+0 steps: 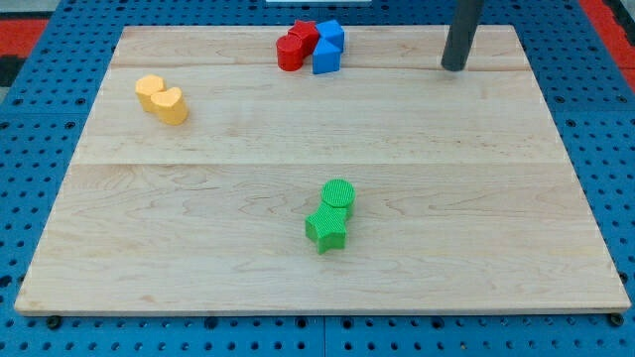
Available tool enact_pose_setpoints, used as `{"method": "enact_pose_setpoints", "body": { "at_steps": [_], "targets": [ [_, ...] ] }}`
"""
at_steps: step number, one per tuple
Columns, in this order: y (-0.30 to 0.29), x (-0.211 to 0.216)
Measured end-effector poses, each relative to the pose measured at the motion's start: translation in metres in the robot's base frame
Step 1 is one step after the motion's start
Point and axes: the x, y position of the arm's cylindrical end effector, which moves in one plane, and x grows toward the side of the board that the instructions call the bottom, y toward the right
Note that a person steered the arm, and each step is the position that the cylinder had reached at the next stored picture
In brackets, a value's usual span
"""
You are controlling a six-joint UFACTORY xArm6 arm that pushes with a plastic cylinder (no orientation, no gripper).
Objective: Push the green star to the center left
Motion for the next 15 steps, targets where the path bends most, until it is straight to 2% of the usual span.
{"method": "enact_pose_setpoints", "body": {
  "at_steps": [1,4,5,8,10,12,15],
  "targets": [
    [-0.001,0.055],
    [-0.074,0.136],
    [-0.067,0.164],
    [-0.097,0.247],
    [-0.143,0.250],
    [-0.225,0.244],
    [-0.283,0.186]
  ]
}}
